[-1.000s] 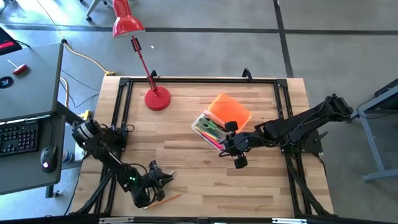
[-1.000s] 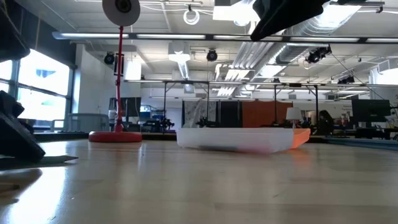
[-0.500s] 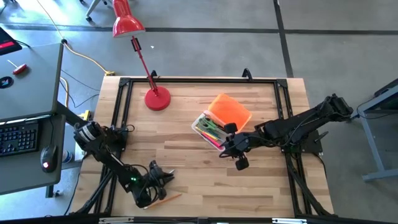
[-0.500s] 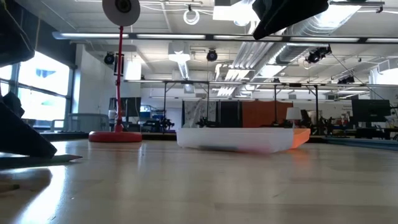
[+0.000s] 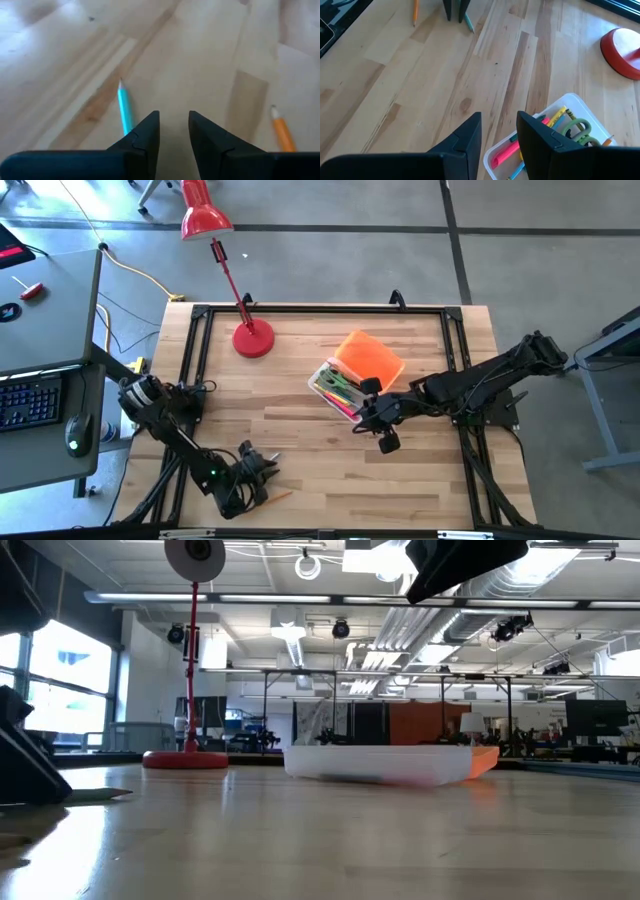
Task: Pick & place school supplies into a supply box
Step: Put the light blue pencil into the supply box
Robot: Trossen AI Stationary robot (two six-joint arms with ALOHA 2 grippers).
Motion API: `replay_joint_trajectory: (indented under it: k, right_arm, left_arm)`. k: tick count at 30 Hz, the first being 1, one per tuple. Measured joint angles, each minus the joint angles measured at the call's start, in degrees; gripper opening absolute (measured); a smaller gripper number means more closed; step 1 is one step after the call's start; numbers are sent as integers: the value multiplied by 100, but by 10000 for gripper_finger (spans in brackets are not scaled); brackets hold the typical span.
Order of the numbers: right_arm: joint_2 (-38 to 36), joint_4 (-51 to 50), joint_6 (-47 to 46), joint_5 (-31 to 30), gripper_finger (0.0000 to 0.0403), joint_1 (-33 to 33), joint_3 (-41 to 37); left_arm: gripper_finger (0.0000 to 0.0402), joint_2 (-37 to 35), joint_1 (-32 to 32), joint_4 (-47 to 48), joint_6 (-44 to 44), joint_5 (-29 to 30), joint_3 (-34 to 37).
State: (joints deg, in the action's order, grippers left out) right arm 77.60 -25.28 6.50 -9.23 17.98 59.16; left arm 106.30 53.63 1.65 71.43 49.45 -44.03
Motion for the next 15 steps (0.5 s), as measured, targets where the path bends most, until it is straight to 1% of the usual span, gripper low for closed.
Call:
replay_joint_trajectory:
  k: [4, 5, 11, 15]
  right_arm:
    - [0, -2, 0, 0, 103, 0, 0]
    - [0, 0, 0, 0, 103, 2, 0]
    - [0, 4, 0, -1, 103, 0, 0]
    - [0, 28, 3, -2, 103, 1, 0]
  left_arm:
    - [120, -2, 0, 107, 56, 538, 0]
    - [116, -8, -3, 105, 42, 589, 0]
    - [100, -219, 0, 189, -31, 526, 0]
    - [92, -358, 0, 353, -200, 341, -2]
